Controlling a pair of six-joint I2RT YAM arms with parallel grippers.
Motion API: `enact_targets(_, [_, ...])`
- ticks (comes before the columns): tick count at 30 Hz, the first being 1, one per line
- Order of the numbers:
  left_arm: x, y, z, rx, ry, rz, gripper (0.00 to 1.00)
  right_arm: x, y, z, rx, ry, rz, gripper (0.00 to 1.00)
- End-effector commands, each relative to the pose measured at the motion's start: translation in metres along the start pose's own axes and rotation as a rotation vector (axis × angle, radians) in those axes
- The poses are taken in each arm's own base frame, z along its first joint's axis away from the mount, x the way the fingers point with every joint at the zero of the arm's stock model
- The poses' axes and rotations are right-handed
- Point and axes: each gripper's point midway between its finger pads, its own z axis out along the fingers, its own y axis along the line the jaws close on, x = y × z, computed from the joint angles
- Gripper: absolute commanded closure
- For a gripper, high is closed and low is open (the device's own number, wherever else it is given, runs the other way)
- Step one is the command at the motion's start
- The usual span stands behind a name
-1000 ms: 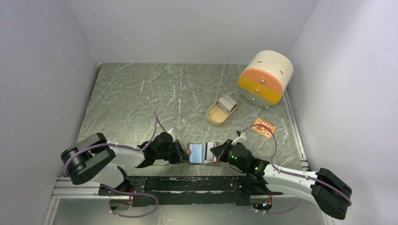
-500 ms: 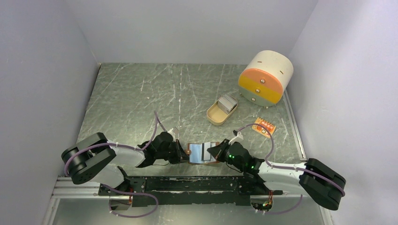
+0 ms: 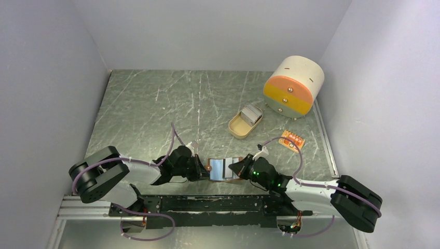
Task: Put the credit cards into the card holder
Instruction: Insert the credit card into the card holder.
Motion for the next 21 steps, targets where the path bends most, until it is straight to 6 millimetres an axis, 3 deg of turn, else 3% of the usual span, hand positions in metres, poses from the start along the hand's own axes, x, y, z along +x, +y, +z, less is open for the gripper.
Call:
enact_targets(1, [0.005,0.028,0.0,-0.1,0.011,0.001,0.91,0.031,-0.07,-0.019,0.157,0.081,-0.017,1.0])
enact_targets(21, [0.004,0.029,-0.002,-0.103,-0.001,-0.005,0.91,0.044,-0.087,-0.019,0.289,0.163,-0.037,1.0])
